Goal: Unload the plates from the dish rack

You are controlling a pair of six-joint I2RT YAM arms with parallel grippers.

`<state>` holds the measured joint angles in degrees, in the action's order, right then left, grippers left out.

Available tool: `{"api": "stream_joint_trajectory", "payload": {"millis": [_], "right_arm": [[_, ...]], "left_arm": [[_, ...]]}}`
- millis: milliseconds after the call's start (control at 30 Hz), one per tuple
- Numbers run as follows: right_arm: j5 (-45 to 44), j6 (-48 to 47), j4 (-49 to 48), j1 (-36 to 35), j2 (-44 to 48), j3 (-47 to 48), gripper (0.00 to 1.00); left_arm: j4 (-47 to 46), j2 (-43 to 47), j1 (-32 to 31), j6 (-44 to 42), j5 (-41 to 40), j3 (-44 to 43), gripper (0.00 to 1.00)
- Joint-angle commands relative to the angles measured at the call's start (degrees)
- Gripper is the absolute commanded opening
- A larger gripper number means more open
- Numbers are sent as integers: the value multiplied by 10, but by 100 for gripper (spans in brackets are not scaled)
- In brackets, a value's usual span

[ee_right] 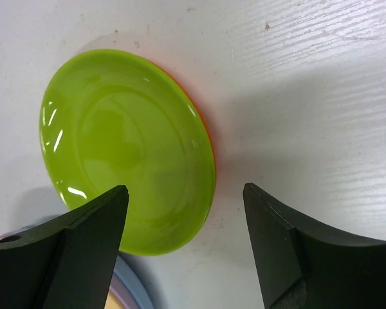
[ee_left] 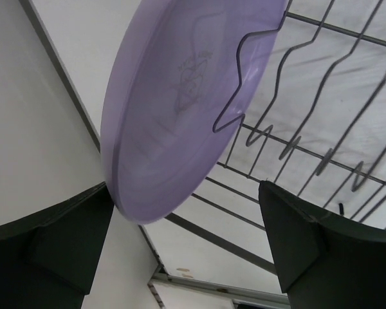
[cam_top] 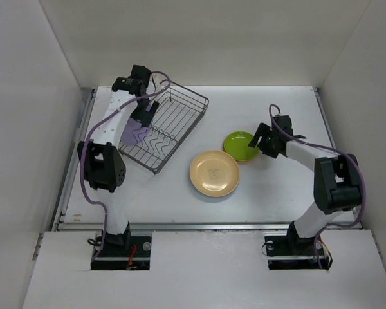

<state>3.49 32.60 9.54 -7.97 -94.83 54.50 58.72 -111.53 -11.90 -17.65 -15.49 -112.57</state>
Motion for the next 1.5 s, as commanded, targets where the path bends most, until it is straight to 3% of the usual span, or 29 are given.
{"api": "stream_joint_trajectory", "payload": {"millis": [0,100,233,267,300,333,400,500,800,1100,1233,1333,1367,1467], "right_arm": [[1,-15,17,-4,49,20,78],[8,-25,30,-4,79,20,78],[8,-31,30,-4,104,20,78],[13,-31,35,-4,111,25,78],[13,-31,36,-4,112,25,78],[19,-36,36,-9,118,31,78],[19,-41,46,-9,118,50,78],[24,-56,70,-14,118,82,78],[36,-68,87,-44,129,106,78],[32,-68,143,-66,213,106,78],[10,-63,178,-72,273,101,78],[-3,-53,202,-72,326,95,78],[-3,-53,207,-72,340,89,78],[-30,-38,219,-72,400,82,78]], "left_arm": [[-1,-17,1,-19,-36,-31,90],[-8,-35,1,-19,-94,-57,90],[-27,-48,1,-31,-100,-75,90],[-33,-54,1,-31,-100,-75,85],[-33,-60,1,-31,-100,-75,78],[-33,-73,1,-31,-100,-81,63],[-26,-78,1,-17,-105,-81,21],[-13,-78,1,1,-131,-81,2],[1,38,-13,16,-122,-88,0],[39,151,-53,11,-95,-121,0],[87,194,-68,11,9,-135,0],[135,194,-84,11,159,-129,0],[147,175,-92,11,234,-129,0],[163,135,-135,17,322,-102,0]]}}
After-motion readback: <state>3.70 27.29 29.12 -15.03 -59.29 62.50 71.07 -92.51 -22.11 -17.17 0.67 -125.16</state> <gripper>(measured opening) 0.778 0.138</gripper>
